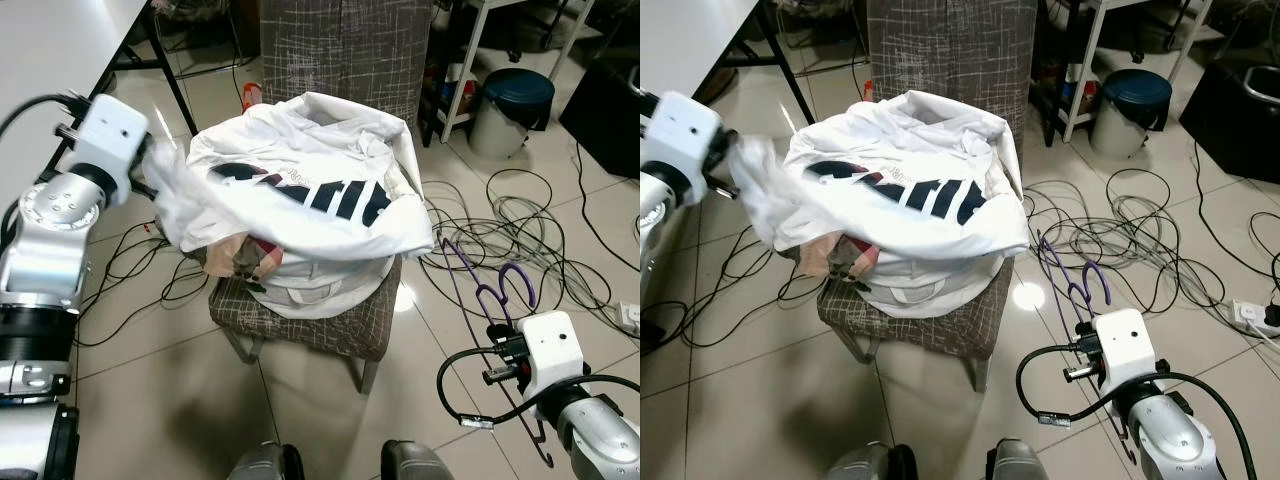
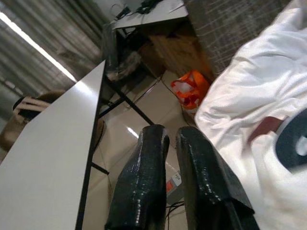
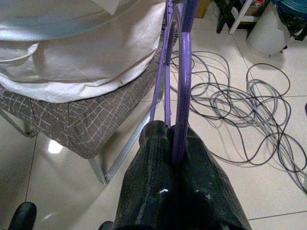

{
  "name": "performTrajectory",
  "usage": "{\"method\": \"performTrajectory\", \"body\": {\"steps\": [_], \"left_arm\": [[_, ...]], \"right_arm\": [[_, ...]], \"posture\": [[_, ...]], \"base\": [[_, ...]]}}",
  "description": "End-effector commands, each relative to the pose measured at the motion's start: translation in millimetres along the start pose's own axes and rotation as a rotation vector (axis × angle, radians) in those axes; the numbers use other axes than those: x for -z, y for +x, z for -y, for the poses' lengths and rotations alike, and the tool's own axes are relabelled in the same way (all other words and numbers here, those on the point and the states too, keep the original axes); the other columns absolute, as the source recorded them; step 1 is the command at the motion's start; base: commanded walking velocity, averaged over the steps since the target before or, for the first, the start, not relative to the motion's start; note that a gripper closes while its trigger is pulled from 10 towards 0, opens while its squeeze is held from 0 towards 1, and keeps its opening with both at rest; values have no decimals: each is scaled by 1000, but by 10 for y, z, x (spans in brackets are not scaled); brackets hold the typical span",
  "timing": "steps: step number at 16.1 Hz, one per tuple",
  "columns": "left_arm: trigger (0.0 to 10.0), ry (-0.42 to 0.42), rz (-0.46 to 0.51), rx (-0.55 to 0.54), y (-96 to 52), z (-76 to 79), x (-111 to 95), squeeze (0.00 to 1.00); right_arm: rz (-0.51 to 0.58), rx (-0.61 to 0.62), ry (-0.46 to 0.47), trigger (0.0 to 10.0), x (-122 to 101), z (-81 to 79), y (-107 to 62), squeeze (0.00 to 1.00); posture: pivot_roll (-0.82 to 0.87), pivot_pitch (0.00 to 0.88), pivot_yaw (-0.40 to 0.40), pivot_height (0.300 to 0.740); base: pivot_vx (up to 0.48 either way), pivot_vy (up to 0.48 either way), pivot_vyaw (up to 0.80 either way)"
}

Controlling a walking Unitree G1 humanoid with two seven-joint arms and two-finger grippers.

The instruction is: Hang hanger

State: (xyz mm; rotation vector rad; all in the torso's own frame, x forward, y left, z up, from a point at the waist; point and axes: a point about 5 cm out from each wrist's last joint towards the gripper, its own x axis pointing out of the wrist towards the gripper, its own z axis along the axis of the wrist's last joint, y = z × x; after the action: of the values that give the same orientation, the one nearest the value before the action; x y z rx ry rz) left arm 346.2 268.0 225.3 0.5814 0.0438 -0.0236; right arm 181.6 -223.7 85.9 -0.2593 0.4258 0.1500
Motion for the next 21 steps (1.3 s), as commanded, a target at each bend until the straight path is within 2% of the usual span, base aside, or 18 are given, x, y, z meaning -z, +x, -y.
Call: {"method": "performTrajectory", "body": {"steps": [1, 3, 4, 5, 6, 7, 8, 9, 11, 12, 13, 14, 17, 20, 21], "left_arm": [[10000, 3, -26, -61, -22, -177, 17, 1000], [10000, 21, -38, -71, -28, -231, 31, 1000], [10000, 8, -10, -14, -23, -176, -2, 1000], [10000, -47, 89, 150, -15, 30, -140, 1000], [10000, -59, 120, 201, -13, 99, -185, 1000], [10000, 23, 203, 402, -38, 337, -295, 1000], [10000, 129, 246, 585, -58, 563, -334, 1000], [10000, 169, 264, 646, -20, 689, -364, 1000], [10000, 282, 264, 690, 108, 794, -426, 1000], [10000, 293, 262, 700, 155, 803, -453, 1000], [10000, 287, 257, 782, 155, 835, -456, 1000], [10000, 288, 235, 910, 110, 863, -409, 0], [10000, 324, 160, 1121, 32, 827, -330, 0], [10000, 365, 126, 1161, 46, 767, -325, 0], [10000, 445, 81, 1154, 71, 761, -263, 0]], "right_arm": [[10, -8, -4, 10000, -12, -9, -7, 0], [10, -10, -4, 10000, -14, -10, -4, 0], [10, -11, -4, 10000, -14, -12, -1, 0], [11, -14, -5, 10000, -18, -18, 9, 0], [12, -15, -5, 10000, -20, -19, 13, 0], [13, -20, -5, 10000, -26, -26, 26, 0], [15, -27, -7, 10000, -35, -37, 41, 0], [18, -31, -8, 10000, -44, -47, 52, 0], [24, -36, -6, 10000, -58, -74, 50, 0], [25, -38, -5, 10000, -57, -86, 44, 0], [25, -44, -4, 10000, -50, -98, 32, 0], [24, -48, -3, 10000, -44, -105, 19, 0], [19, -46, -4, 10000, -32, -89, -6, 0], [17, -47, -3, 10000, -26, -87, -11, 0], [17, -52, -3, 10000, -29, -94, -5, 0]], "posture": [[-161, 108, 96, 740], [-157, 108, 95, 740], [-155, 108, 93, 740], [-149, 107, 88, 740], [-146, 108, 87, 740], [-144, 107, 85, 740], [-140, 109, 88, 740], [-140, 109, 89, 740], [-143, 110, 99, 740], [-147, 111, 105, 740], [-149, 110, 110, 740], [-154, 110, 112, 740], [-163, 108, 115, 740], [-161, 105, 109, 740], [-161, 105, 108, 740]], "base": [[0, 0, 0], [0, 0, 0], [0, 0, 0], [0, 0, 0], [0, 0, 0], [0, 0, 0], [0, 0, 0], [0, 0, 0], [0, 0, 0], [0, 0, 0], [0, 0, 0], [0, 0, 0], [0, 0, 0], [0, 0, 0], [0, 0, 0]]}}
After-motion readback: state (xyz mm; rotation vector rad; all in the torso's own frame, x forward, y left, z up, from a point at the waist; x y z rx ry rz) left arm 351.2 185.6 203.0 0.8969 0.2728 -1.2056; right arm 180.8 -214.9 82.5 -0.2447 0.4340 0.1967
